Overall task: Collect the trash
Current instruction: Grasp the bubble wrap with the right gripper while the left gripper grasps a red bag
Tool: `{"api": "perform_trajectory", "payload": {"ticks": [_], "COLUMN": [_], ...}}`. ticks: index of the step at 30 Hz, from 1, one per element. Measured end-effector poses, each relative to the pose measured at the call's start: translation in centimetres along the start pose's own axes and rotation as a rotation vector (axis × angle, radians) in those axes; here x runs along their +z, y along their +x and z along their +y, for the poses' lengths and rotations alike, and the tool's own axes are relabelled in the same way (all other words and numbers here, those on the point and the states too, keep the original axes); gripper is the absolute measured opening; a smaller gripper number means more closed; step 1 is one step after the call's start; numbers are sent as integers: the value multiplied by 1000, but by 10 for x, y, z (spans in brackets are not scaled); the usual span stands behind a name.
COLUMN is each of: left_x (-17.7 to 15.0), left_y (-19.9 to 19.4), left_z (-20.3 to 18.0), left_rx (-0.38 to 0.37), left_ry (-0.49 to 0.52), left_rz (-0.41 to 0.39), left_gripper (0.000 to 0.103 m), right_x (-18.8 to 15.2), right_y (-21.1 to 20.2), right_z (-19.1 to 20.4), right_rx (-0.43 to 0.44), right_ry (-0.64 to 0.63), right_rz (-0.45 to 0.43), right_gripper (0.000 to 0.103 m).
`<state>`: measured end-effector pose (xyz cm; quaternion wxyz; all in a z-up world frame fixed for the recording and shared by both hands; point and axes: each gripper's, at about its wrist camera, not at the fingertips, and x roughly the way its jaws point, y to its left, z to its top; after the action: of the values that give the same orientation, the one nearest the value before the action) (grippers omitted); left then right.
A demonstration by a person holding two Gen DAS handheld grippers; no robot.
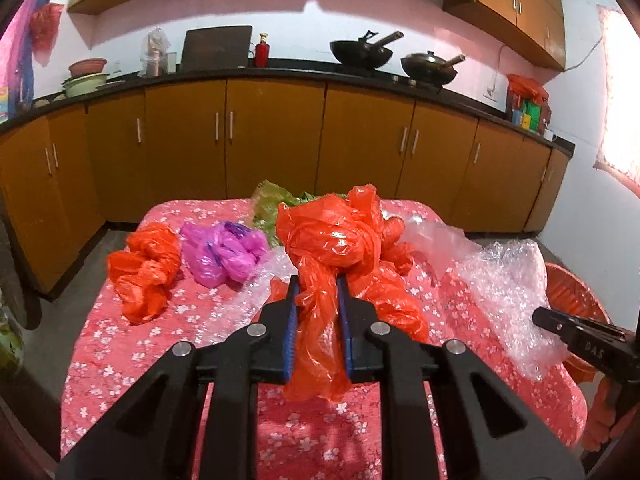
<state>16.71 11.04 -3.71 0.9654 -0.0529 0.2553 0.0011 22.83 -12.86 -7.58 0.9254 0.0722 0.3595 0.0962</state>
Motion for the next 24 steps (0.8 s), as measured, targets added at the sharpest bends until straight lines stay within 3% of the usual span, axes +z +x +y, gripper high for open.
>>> {"api": "perform_trajectory", "payload": {"ticks": [14, 24], "left_x": [16, 23], "left_y": [-14, -17], "left_z": [-15, -56], "left_rx": [-1, -93], "left_ry": [-11, 48], "left_rz": [-44, -62], "left_gripper": [17, 17], "right_x": [-4, 8], "right_y": [-37, -64], "right_z": [8, -56], "right_rx": [77, -51], "right_ry": [-38, 65], "right_rz": [-43, -123], "right_gripper": [9, 9]}}
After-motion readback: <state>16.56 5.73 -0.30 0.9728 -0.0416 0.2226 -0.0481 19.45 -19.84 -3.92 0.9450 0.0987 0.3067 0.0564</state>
